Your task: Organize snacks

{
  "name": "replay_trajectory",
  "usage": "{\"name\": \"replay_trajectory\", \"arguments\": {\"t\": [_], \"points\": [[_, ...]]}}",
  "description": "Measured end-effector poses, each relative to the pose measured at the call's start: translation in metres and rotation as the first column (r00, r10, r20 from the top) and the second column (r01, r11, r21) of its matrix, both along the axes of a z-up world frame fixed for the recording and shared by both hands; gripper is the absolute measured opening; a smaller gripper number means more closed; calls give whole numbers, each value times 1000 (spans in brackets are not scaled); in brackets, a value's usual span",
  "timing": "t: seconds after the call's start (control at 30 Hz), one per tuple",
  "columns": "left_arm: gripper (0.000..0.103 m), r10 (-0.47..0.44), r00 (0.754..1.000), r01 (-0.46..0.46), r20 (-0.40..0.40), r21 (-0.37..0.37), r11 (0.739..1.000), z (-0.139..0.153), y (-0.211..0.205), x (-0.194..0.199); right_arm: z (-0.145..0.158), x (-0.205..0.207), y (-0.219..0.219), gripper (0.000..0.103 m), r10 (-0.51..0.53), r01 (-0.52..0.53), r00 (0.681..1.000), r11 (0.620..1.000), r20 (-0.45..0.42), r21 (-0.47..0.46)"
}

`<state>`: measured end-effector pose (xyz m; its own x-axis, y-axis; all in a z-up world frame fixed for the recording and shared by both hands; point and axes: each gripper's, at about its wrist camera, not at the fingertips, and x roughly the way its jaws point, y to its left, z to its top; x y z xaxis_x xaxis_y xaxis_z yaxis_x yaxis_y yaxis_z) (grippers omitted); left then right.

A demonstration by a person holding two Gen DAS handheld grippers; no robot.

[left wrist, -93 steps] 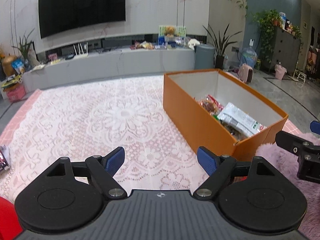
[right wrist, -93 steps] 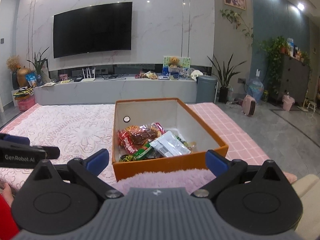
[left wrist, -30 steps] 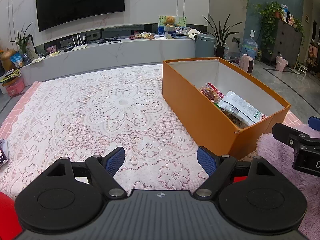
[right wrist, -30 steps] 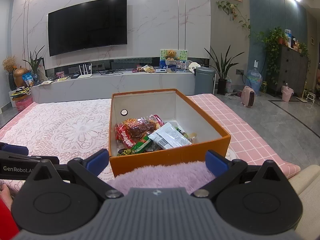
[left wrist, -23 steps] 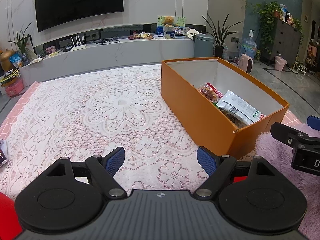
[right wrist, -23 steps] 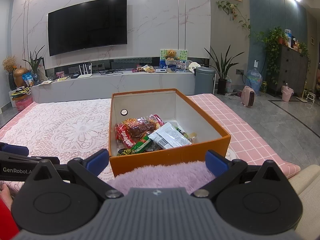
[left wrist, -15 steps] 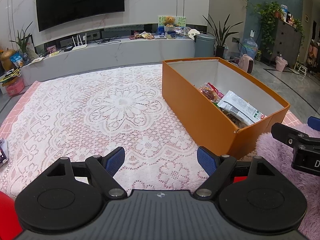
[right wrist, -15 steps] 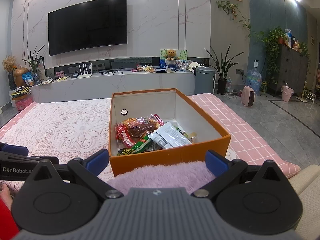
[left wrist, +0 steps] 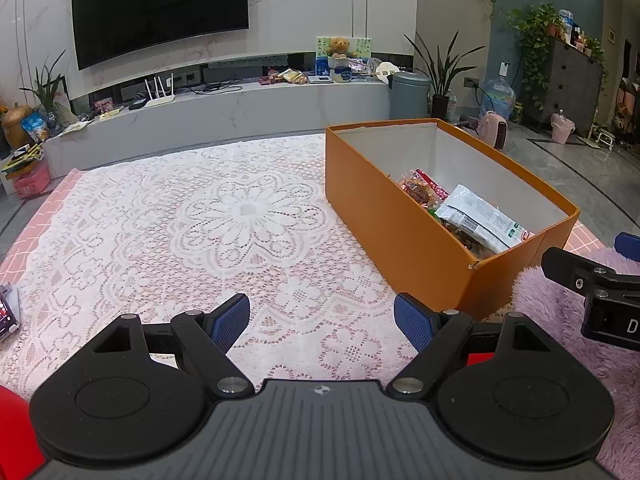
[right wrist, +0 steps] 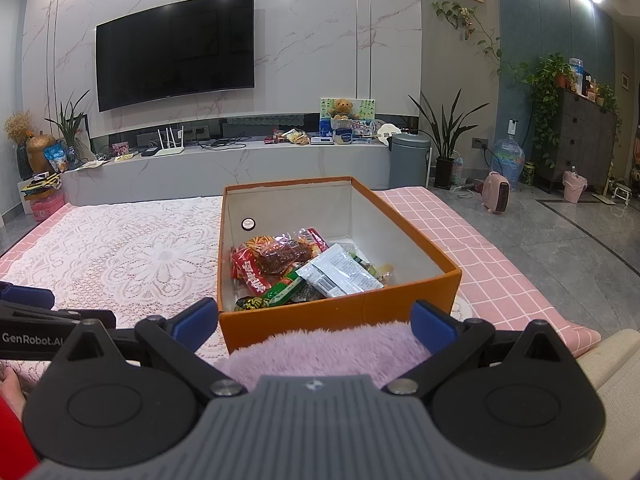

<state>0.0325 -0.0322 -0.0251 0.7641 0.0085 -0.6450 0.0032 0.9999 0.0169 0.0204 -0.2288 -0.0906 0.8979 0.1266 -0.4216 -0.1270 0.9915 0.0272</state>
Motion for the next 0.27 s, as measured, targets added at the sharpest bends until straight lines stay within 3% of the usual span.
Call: {"name": "replay_trajectory", "arguments": {"t": [0.27], "points": [[96,4,1000,-4,0,-13,1000,1,2,-1,1,0,0,100,0,0,1000,1000,-1,-1]]}}
